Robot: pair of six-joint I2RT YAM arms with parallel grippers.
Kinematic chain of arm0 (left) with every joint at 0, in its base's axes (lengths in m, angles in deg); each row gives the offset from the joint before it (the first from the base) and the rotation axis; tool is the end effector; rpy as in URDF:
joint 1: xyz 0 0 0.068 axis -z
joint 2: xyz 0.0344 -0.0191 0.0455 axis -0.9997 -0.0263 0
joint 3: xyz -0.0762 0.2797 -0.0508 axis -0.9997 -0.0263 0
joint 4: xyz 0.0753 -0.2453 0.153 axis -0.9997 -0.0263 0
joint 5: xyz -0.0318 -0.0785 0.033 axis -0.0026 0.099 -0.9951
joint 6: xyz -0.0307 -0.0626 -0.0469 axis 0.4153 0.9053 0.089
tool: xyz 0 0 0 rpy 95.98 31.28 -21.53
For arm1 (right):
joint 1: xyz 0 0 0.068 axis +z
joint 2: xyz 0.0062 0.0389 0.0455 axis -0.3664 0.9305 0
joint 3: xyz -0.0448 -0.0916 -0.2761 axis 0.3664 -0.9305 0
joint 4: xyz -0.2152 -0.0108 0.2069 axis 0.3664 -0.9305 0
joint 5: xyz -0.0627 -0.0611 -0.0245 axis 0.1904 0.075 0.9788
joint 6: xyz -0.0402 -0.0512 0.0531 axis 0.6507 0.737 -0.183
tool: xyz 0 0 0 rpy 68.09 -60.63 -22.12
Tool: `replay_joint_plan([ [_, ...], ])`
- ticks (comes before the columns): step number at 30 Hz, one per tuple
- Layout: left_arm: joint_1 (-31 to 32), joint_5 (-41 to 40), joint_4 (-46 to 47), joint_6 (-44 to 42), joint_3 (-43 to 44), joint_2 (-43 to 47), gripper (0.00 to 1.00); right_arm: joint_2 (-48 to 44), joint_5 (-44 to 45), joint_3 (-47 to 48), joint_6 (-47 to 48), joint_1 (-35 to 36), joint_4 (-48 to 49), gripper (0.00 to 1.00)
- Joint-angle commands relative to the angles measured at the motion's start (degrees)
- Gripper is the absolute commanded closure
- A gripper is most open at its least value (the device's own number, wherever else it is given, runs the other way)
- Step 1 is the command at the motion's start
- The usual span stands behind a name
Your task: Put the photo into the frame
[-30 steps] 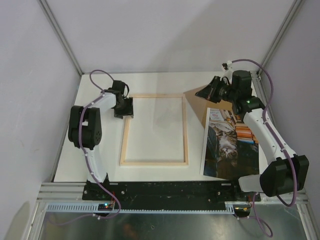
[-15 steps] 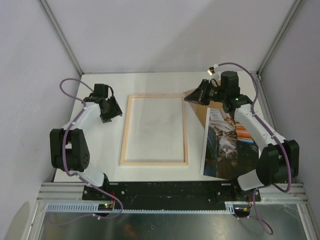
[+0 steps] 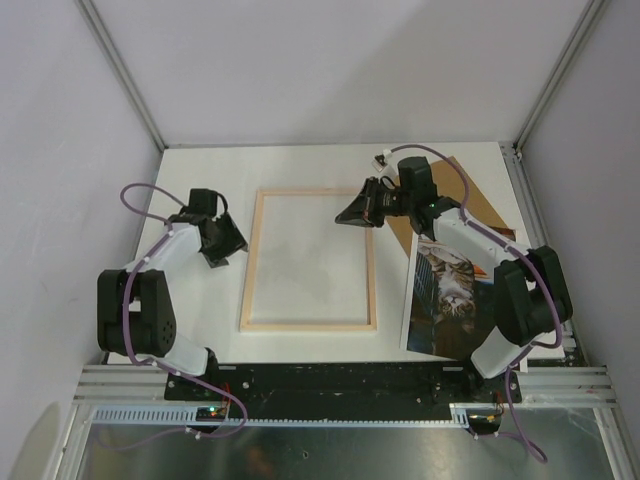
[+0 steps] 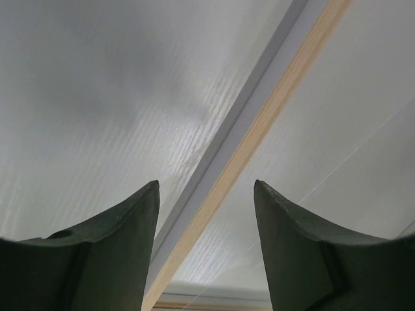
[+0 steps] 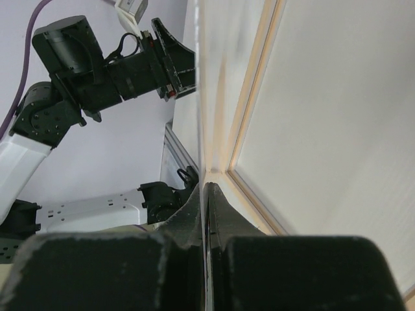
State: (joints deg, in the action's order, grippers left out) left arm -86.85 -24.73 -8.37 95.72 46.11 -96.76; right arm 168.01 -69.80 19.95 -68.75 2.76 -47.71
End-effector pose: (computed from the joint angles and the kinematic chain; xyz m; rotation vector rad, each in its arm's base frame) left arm 0.3406 -0.0114 0.1716 -0.7659 2.6106 -0.2196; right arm 0.3733 0.2235 0.2726 -0.0937 2.2714 1.4895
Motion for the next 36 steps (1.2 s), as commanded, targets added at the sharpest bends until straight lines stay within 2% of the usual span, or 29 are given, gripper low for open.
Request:
replay_joint_plan([
  [1, -0.49, 2.41, 3.33, 0.03, -2.19, 1.83, 0.36, 1.47, -2.21, 0.24, -2.64, 0.49, 6.82, 1.00],
  [36, -0.43, 4.88, 5.94, -0.32, -6.34, 1.99, 0.38, 2.70, -0.34, -4.76, -5.62, 2.37, 12.49, 1.00],
])
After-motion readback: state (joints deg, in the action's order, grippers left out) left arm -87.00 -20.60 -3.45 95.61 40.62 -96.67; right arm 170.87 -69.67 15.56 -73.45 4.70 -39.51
